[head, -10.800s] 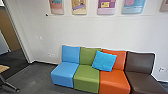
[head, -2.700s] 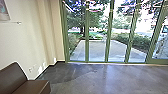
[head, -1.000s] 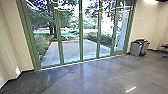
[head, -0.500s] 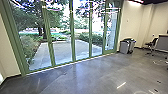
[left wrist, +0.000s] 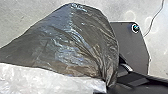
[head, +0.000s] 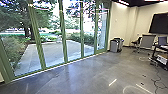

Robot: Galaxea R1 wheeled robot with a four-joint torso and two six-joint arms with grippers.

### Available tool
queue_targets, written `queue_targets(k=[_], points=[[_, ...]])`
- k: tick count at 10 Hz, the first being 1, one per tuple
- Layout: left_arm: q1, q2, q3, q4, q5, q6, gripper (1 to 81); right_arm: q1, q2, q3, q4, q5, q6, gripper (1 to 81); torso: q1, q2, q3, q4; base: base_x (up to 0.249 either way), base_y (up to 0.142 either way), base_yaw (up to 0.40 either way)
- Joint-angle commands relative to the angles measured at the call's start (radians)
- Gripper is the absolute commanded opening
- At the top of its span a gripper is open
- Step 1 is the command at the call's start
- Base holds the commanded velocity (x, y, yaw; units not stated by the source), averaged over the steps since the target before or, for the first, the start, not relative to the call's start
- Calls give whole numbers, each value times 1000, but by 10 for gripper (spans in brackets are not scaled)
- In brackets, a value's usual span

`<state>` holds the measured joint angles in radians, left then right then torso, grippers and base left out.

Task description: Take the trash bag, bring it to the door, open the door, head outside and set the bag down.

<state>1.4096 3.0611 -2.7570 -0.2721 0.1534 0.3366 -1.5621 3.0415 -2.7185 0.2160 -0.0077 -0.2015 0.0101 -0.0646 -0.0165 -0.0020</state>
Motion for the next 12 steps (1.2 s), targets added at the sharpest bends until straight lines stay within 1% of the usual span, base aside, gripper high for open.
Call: queue_targets(k=[1, 6, 12], points=[[-73, 3, 0, 7, 60, 1, 10, 53, 3, 0, 0, -58, 1, 811, 0, 0, 0, 0, 0, 0, -184], [-73, 1, 0, 5, 60, 1, 10, 53, 3, 0, -1, -58, 1, 811, 0, 0, 0, 0, 0, 0, -128], [-71, -4, 0, 5, 60, -1, 10, 52, 4, 0, -1, -58, 1, 811, 0, 0, 0, 0, 0, 0, 0]])
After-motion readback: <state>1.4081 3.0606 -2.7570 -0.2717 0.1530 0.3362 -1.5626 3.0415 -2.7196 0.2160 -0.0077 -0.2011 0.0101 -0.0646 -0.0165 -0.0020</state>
